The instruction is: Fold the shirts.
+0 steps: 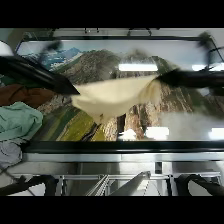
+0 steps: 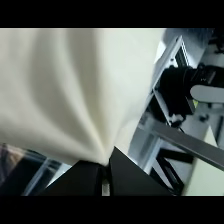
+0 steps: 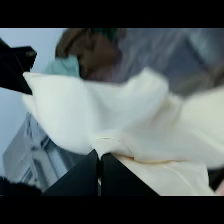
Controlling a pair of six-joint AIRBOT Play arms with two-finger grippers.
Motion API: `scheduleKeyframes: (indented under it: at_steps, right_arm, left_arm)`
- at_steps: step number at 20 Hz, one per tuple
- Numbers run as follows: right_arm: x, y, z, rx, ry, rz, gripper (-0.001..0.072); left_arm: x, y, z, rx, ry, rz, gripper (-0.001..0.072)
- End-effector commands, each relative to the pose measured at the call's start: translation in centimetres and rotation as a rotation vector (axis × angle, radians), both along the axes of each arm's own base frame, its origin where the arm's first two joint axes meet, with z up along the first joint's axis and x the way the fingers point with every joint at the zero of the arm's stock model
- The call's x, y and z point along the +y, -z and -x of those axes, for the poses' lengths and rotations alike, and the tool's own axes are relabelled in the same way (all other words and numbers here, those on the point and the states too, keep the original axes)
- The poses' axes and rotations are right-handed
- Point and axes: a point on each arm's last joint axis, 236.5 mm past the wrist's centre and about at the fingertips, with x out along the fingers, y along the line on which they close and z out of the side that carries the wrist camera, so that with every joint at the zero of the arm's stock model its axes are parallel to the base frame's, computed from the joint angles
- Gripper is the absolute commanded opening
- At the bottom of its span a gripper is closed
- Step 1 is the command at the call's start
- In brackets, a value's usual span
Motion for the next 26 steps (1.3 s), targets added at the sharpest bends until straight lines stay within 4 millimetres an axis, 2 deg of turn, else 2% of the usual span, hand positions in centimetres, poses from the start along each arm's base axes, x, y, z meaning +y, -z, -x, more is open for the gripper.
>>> scheduleKeyframes:
  at_steps: [1,3,4,6,7,9,11,14,16,17,18,19,20,22,23,24,26]
  right_arm:
    - [-4.1,-13.3,4.0,-0.419,0.264,-0.002,0.0016]
    - [-3.1,-15.7,7.2,-0.523,0.282,0.035,0.0017]
    - [-2.6,-16.3,8.5,-0.558,0.278,0.051,0.0017]
    - [-2.6,-16.2,9.0,-0.580,0.299,0.098,0.0017]
    - [-3.0,-15.4,8.5,-0.556,0.307,0.117,0.0017]
    - [-3.5,-13.0,6.8,-0.459,0.304,0.098,0.0017]
    - [-3.3,-9.3,4.8,-0.344,0.268,0.072,0.0018]
    - [-1.2,-2.1,1.7,-0.145,0.176,0.044,0.0018]
    - [0.2,3.4,-1.2,-0.009,0.163,0.037,0.0022]
    - [0.7,6.3,-2.9,0.038,0.169,0.053,0.0102]
    - [0.7,8.6,-4.4,0.077,0.185,0.060,0.0359]
    - [0.3,10.5,-5.7,0.121,0.202,0.065,0.0535]
    - [-0.3,11.5,-6.5,0.145,0.210,0.067,0.0536]
    - [-3.0,12.5,-6.9,0.167,0.239,0.095,0.0535]
    - [-4.5,13.1,-6.4,0.205,0.246,0.111,0.0535]
    - [-6.0,14.5,-5.3,0.283,0.247,0.141,0.0534]
    - [-8.0,18.6,-2.2,0.447,0.234,0.218,0.0535]
  left_arm:
    - [4.3,-13.1,0.5,-0.459,-0.230,0.006,0.0032]
    - [5.5,-17.2,2.1,-0.619,-0.300,-0.013,0.0032]
    - [5.5,-18.0,3.2,-0.656,-0.298,-0.028,0.0032]
    - [5.8,-18.4,4.1,-0.695,-0.311,-0.041,0.0032]
    - [5.9,-17.8,3.9,-0.677,-0.319,-0.036,0.0032]
    - [6.0,-14.3,2.8,-0.568,-0.314,-0.023,0.0033]
    - [5.4,-9.5,1.3,-0.424,-0.271,0.000,0.0033]
    - [3.1,-1.6,-0.5,-0.211,-0.178,0.030,0.0033]
    - [1.6,3.6,-2.4,-0.118,-0.161,0.038,0.0035]
    - [1.2,5.9,-3.7,-0.082,-0.179,0.036,0.0089]
    - [1.1,8.0,-5.0,-0.048,-0.203,0.032,0.0350]
    - [1.2,9.4,-6.4,-0.027,-0.226,0.029,0.0561]
    - [1.9,10.3,-7.9,-0.009,-0.252,0.029,0.0720]
    - [3.5,10.7,-10.1,0.022,-0.281,0.033,0.0720]
    - [4.4,10.9,-10.4,0.073,-0.300,0.039,0.0720]
    - [4.9,11.3,-10.1,0.139,-0.299,0.043,0.0720]
    - [5.6,13.9,-7.5,0.300,-0.246,-0.018,0.0720]
